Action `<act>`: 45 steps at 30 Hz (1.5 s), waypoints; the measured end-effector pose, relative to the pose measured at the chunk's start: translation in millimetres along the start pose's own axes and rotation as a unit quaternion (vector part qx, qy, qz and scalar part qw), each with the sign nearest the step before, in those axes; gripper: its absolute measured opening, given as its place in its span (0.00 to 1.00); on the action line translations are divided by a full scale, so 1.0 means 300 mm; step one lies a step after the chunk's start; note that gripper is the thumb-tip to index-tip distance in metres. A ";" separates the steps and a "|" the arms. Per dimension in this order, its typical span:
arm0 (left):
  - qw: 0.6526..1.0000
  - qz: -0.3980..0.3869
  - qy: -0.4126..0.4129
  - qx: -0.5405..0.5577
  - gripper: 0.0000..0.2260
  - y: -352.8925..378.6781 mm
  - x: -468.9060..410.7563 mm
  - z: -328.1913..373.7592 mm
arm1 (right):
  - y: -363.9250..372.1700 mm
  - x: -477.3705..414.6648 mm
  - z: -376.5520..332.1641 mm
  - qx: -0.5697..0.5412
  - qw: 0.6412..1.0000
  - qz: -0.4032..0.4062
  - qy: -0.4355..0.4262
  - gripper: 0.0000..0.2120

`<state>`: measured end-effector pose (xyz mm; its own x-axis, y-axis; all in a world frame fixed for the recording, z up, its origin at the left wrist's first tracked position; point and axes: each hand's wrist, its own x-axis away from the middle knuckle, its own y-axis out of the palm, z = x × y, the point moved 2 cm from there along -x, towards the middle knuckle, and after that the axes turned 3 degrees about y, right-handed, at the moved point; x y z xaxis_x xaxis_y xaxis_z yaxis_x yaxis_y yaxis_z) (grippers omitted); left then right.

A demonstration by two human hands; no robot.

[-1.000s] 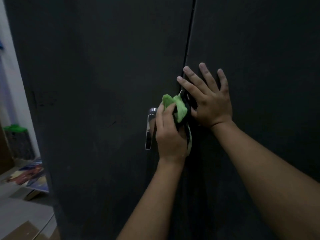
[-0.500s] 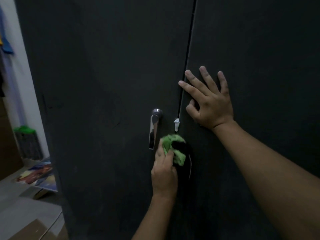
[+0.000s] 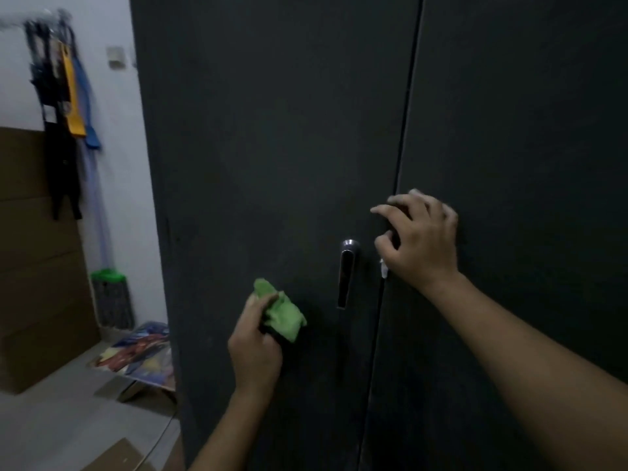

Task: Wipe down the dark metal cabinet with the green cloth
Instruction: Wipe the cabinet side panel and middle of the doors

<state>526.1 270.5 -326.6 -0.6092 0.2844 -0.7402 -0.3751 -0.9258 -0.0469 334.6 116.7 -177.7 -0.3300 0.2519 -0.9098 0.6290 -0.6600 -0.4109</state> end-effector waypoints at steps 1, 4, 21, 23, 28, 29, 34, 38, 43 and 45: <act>1.000 0.019 0.014 0.004 0.25 -0.021 -0.074 0.028 | 0.002 -0.022 -0.051 -0.028 1.000 0.002 -0.005 0.21; 0.996 0.069 0.056 0.007 0.20 -0.034 -0.290 0.098 | 0.040 -0.077 -0.198 -0.062 0.997 -0.032 -0.026 0.22; 0.961 -0.109 0.203 -0.150 0.34 0.241 -0.214 -0.188 | 0.246 -0.012 -0.269 -0.054 0.998 -0.001 -0.015 0.32; 0.963 -0.128 0.193 -0.137 0.38 0.223 -0.153 -0.252 | 0.246 -0.012 -0.269 -0.041 0.999 -0.002 -0.018 0.33; 0.955 -0.271 0.075 -0.092 0.45 0.199 -0.029 -0.302 | 0.254 -0.002 -0.289 0.028 0.999 0.004 -0.020 0.31; 0.954 -0.282 0.054 -0.086 0.43 0.206 -0.021 -0.291 | 0.255 -0.001 -0.289 0.040 0.999 0.000 -0.022 0.31; 0.982 -0.164 0.033 -0.086 0.24 0.227 -0.057 -0.228 | 0.227 -0.005 -0.298 0.126 0.990 -0.058 -0.039 0.33; 0.990 -0.110 0.010 -0.081 0.20 0.204 -0.149 -0.213 | 0.214 -0.050 -0.334 0.158 0.979 -0.093 -0.086 0.31; 0.999 0.041 0.024 0.024 0.26 0.141 -0.341 -0.194 | 0.247 -0.078 -0.367 0.161 0.969 -0.115 -0.146 0.30; 0.992 0.116 0.006 0.047 0.21 0.095 -0.448 -0.204 | 0.255 -0.071 -0.369 0.178 0.964 -0.116 -0.162 0.33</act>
<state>640.2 190.7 -269.5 -0.6779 0.0632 -0.7324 -0.2901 -0.9384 0.1875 467.7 139.1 -196.4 -0.6713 0.2266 -0.7057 0.2487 -0.8280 -0.5025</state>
